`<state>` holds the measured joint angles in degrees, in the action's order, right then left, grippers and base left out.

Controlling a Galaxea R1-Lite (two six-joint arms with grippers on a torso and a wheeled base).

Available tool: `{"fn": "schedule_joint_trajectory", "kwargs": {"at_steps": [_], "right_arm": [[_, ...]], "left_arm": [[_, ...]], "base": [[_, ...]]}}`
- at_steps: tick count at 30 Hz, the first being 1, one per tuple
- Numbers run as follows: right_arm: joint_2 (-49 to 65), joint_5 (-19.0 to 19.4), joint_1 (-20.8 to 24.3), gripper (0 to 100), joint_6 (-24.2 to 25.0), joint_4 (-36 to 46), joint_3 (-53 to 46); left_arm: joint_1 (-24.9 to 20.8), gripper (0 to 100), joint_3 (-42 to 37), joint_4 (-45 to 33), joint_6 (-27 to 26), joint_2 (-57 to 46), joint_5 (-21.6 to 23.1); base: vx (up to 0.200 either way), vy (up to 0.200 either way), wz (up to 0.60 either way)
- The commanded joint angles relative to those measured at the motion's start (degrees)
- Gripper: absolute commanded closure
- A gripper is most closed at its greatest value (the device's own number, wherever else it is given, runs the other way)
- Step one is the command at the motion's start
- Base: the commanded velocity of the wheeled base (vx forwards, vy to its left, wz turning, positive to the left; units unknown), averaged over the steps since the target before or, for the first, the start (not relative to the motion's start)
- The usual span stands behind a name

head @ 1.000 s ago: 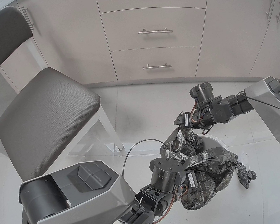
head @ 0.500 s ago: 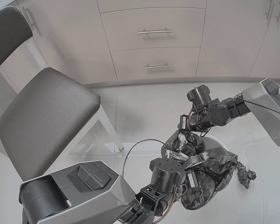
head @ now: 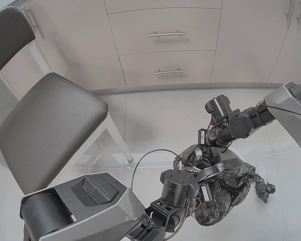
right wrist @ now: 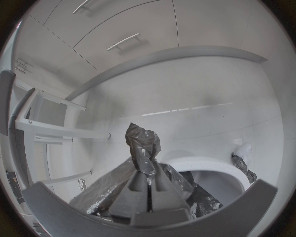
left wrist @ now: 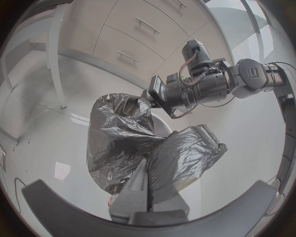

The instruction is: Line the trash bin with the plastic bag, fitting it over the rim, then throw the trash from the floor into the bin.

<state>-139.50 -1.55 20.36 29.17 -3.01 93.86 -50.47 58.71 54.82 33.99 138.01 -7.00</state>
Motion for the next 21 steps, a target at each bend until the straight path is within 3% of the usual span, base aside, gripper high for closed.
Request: {"fn": "schedule_joint_trajectory", "kwargs": {"at_steps": [1,12,21], "right_arm": [[4.23,0.41,0.03,100,0.18,-0.42,-6.40],[6.43,1.02,-0.85,100,0.18,-10.00,-21.70],[3.88,1.72,-2.16,100,0.01,-10.70,-23.45]], "left_arm": [[0.02,100,0.00,0.02,0.03,-0.11,-0.03],[0.37,100,0.09,0.02,0.03,-0.11,-0.03],[0.55,100,0.09,0.02,0.11,-0.02,-0.03]], "base": [[0.000,0.000,0.00],[0.000,0.000,0.00],[0.000,0.000,0.00]]}}
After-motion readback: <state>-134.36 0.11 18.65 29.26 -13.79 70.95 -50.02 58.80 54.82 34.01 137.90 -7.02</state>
